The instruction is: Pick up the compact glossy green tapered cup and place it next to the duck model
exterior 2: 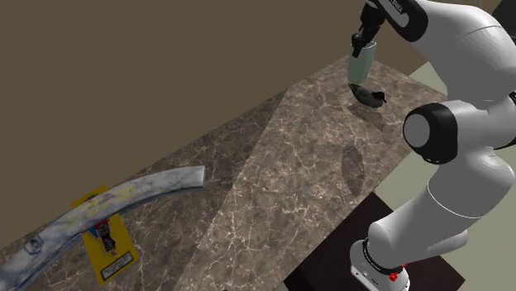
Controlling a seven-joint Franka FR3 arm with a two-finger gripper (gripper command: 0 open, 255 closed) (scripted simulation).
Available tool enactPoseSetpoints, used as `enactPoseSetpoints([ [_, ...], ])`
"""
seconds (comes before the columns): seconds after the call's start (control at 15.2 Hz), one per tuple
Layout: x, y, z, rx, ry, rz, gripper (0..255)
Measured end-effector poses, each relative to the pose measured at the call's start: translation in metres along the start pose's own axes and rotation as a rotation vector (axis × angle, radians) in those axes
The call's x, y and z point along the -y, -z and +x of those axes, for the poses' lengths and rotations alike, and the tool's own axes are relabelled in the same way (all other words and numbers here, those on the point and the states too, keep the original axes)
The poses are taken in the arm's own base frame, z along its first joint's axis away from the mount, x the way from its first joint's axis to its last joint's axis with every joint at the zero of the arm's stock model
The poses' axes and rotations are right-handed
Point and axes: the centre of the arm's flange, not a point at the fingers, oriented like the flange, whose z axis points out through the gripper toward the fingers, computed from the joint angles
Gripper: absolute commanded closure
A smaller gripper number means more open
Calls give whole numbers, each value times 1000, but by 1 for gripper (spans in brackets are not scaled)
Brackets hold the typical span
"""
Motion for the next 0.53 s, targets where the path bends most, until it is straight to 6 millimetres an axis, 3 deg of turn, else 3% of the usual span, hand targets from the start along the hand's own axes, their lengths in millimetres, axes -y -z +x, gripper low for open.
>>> enactPoseSetpoints([
  [0.53,0,-42,-2,0,0,0,255],
])
